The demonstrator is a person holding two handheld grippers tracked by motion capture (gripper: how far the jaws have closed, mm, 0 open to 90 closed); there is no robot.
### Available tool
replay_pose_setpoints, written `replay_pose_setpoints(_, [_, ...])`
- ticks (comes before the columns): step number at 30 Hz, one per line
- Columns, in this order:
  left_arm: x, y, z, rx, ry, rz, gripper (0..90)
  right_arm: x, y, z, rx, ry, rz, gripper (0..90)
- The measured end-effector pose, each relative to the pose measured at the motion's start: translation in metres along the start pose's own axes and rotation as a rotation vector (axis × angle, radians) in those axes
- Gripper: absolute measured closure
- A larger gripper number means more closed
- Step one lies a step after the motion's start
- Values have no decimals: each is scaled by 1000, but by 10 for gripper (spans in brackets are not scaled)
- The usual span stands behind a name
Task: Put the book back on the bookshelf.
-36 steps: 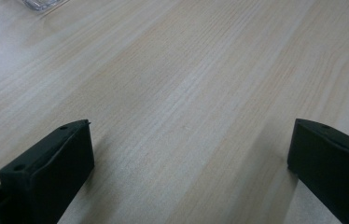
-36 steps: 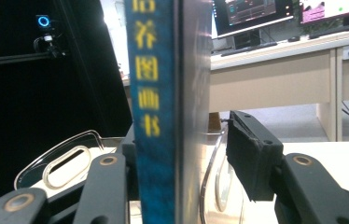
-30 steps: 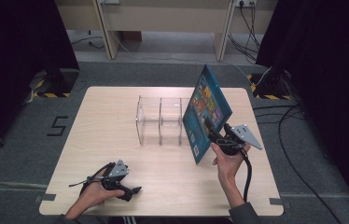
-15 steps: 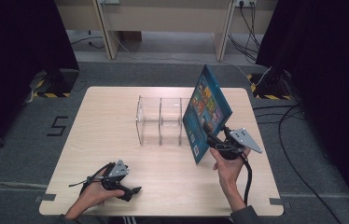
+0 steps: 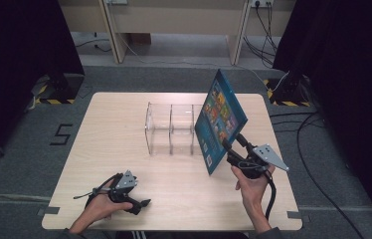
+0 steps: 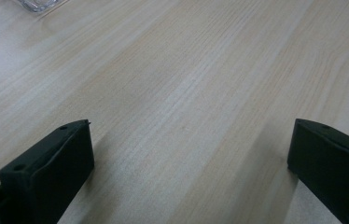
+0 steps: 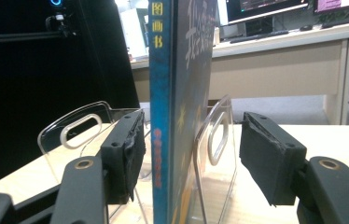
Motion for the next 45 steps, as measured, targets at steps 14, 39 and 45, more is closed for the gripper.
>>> replay_pose_setpoints(14, [0, 0, 0, -1, 0, 2, 0, -8, -1, -14, 39, -21, 10, 401])
replay_pose_setpoints(39, [0, 0, 0, -1, -1, 3, 0, -24, 5, -41, 67, -48, 3, 381])
replay_pose_setpoints(45, [0, 0, 0, -1, -1, 2, 0, -27, 6, -44, 70, -58, 4, 377])
Point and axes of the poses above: each handheld gripper's, and its own axes: z roughly forward along the jaws, x roughly out of its top, y roughly to its right, the point moved 2 cm from there along z, roughly forward along the jaws, and after that the axes turned 8 degrees about -y, right-handed, at the moved point
